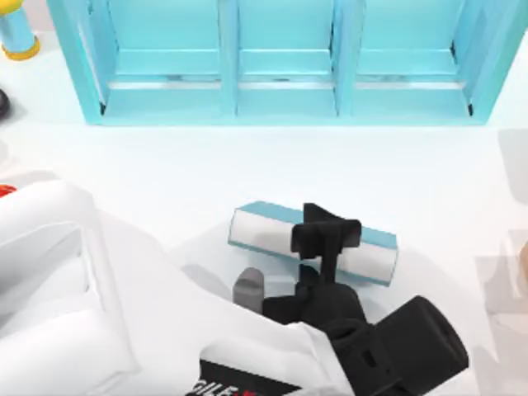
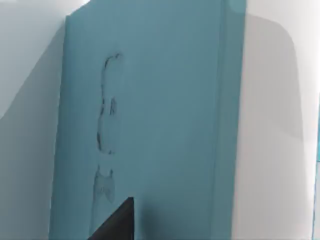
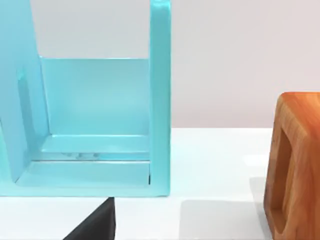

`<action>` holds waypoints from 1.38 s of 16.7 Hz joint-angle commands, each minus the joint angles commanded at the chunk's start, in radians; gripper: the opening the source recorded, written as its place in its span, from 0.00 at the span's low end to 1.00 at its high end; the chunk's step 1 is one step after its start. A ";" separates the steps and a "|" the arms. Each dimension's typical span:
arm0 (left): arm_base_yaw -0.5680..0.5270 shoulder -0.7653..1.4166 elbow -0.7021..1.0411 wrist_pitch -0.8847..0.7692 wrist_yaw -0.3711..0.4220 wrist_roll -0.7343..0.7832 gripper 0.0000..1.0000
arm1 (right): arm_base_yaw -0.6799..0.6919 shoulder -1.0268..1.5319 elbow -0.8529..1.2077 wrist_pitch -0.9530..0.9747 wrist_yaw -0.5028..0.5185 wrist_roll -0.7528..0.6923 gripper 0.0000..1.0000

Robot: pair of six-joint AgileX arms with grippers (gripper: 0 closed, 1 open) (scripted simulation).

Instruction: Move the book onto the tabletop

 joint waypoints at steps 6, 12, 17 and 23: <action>0.000 0.000 0.000 0.000 0.000 0.000 1.00 | 0.000 0.000 0.000 0.000 0.000 0.000 1.00; -0.029 0.032 0.015 -0.109 0.003 -0.107 1.00 | 0.000 0.000 0.000 0.000 0.000 0.000 1.00; -0.122 0.098 0.084 -0.470 0.004 -0.446 1.00 | 0.000 0.000 0.000 0.000 0.000 0.000 1.00; -0.276 0.148 0.207 -1.047 0.005 -0.966 1.00 | 0.000 0.000 0.000 0.000 0.000 0.000 1.00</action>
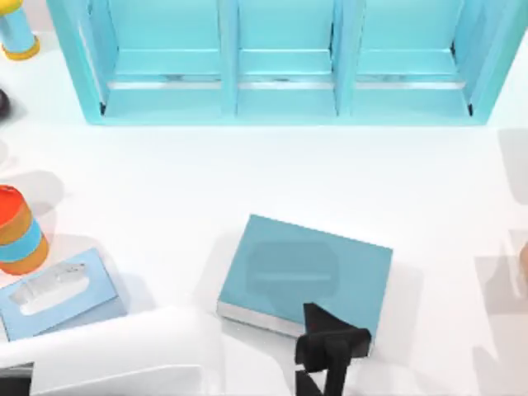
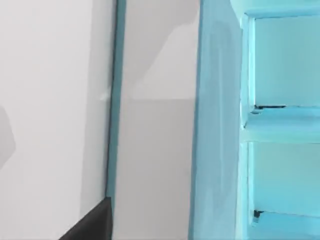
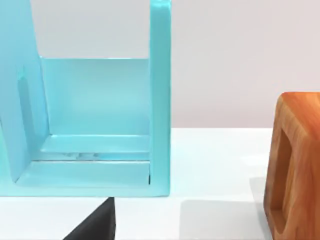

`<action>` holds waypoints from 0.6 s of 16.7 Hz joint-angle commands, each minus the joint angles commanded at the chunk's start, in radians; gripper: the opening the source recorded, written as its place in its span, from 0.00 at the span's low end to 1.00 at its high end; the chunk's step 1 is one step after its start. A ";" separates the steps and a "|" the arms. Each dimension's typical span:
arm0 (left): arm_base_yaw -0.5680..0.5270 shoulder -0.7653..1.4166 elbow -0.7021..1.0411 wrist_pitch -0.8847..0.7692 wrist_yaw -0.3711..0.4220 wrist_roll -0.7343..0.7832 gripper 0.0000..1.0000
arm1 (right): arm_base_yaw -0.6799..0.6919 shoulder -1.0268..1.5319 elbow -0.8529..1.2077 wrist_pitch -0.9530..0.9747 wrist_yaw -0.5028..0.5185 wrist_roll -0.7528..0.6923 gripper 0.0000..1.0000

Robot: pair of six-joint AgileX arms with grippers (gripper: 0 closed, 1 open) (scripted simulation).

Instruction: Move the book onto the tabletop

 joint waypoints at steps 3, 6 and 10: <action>-0.072 0.011 0.054 -0.250 0.000 -0.232 1.00 | 0.000 0.000 0.000 0.000 0.000 0.000 1.00; -0.127 0.015 0.095 -0.426 -0.002 -0.403 1.00 | 0.000 0.000 0.000 0.000 0.000 0.000 1.00; -0.158 0.016 0.118 -0.512 -0.006 -0.488 1.00 | 0.000 0.000 0.000 0.000 0.000 0.000 1.00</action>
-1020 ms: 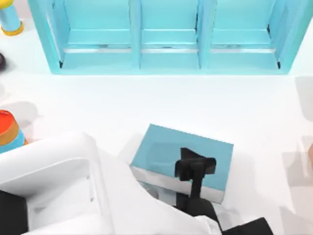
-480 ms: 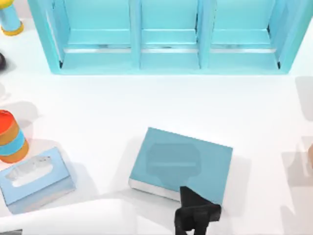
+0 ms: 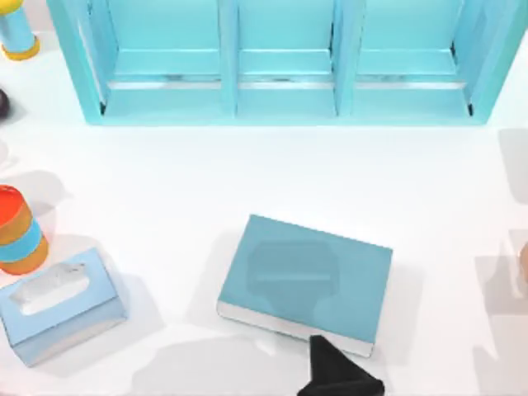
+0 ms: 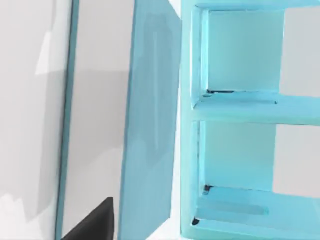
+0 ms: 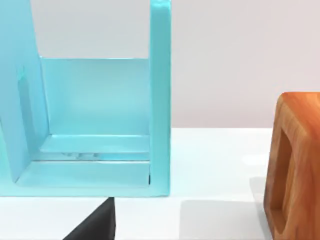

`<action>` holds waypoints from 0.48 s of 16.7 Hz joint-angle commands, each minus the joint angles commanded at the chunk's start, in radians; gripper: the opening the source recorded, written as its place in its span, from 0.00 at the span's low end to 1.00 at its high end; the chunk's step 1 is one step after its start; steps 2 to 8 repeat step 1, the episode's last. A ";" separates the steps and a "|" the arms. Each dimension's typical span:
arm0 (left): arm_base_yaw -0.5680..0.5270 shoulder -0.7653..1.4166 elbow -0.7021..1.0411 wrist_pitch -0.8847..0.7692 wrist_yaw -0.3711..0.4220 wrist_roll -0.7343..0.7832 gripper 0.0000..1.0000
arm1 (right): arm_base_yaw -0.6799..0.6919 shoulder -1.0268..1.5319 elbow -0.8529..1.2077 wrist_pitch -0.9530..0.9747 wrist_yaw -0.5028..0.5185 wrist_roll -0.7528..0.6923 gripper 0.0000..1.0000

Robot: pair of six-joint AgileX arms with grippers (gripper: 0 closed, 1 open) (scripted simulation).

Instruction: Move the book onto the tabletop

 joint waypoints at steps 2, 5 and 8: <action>0.000 0.000 0.000 0.000 0.000 0.000 1.00 | 0.000 0.000 0.000 0.000 0.000 0.000 1.00; 0.000 0.000 0.000 0.000 0.000 0.000 1.00 | 0.000 0.000 0.000 0.000 0.000 0.000 1.00; 0.000 0.000 0.000 0.000 0.000 0.000 1.00 | 0.000 0.000 0.000 0.000 0.000 0.000 1.00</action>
